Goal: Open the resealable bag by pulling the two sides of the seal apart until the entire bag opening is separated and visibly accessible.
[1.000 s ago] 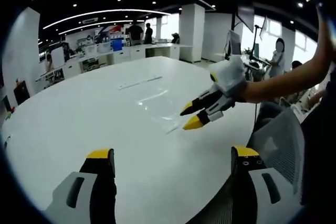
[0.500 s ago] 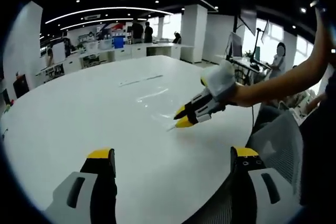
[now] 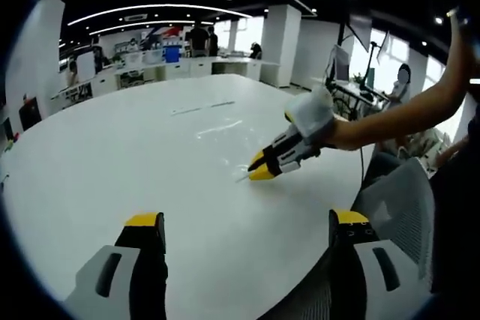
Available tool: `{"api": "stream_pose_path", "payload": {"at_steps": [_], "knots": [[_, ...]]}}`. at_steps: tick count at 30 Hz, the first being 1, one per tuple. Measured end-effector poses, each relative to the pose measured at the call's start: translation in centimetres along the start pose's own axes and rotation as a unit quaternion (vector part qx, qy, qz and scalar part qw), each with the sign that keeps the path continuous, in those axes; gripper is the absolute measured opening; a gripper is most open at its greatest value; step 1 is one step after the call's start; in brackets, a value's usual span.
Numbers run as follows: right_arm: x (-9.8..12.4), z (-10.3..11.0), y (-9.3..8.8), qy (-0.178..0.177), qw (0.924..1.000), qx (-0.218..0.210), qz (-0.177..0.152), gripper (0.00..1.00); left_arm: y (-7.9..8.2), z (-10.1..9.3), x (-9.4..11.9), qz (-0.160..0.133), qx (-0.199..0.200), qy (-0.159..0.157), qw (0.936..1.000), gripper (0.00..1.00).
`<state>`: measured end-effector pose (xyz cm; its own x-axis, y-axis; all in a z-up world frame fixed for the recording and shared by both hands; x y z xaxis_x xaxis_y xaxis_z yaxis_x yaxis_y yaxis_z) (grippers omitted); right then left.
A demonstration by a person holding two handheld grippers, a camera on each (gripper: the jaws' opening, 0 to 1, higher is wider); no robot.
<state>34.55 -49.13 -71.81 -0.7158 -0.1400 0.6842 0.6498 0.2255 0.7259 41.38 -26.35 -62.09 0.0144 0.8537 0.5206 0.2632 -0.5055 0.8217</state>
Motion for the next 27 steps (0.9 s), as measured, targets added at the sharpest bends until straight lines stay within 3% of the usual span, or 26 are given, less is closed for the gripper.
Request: {"api": "stream_pose_path", "payload": {"at_steps": [10, 12, 13, 27], "knots": [[-0.19, -0.39, -0.16, 0.000, 0.9996, 0.027, 0.008, 0.08, 0.33, -0.14, -0.21, 0.002, 0.001, -0.001, 1.0000, 0.88], [-0.02, -0.64, 0.09, -0.014, 0.9972, 0.072, 0.012, 0.06, 0.30, -0.26, -0.30, 0.004, 0.000, -0.002, 1.0000, 0.87], [-0.02, -0.54, 0.14, -0.011, 0.9954, 0.094, 0.017, 0.05, 0.28, -0.28, -0.34, 0.005, 0.000, -0.002, 1.0000, 0.88], [-0.60, -0.27, 0.14, 0.026, 0.9909, 0.131, 0.017, 0.04, 0.32, -0.41, -0.22, 0.012, -0.007, -0.001, 0.9999, 0.87]]}}
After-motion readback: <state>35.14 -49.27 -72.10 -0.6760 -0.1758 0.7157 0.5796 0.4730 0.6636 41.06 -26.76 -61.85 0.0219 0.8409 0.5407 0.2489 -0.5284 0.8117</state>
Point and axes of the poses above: the point that each gripper's makers call its tool centre point, and the gripper's own axes: x roughly backward along the fingers, z roughly to its left, y roughly out of its top, the point moved 8 cm from there along x, roughly backward along the fingers, and after that the axes turned 6 degrees about x, right-handed, at the moved point
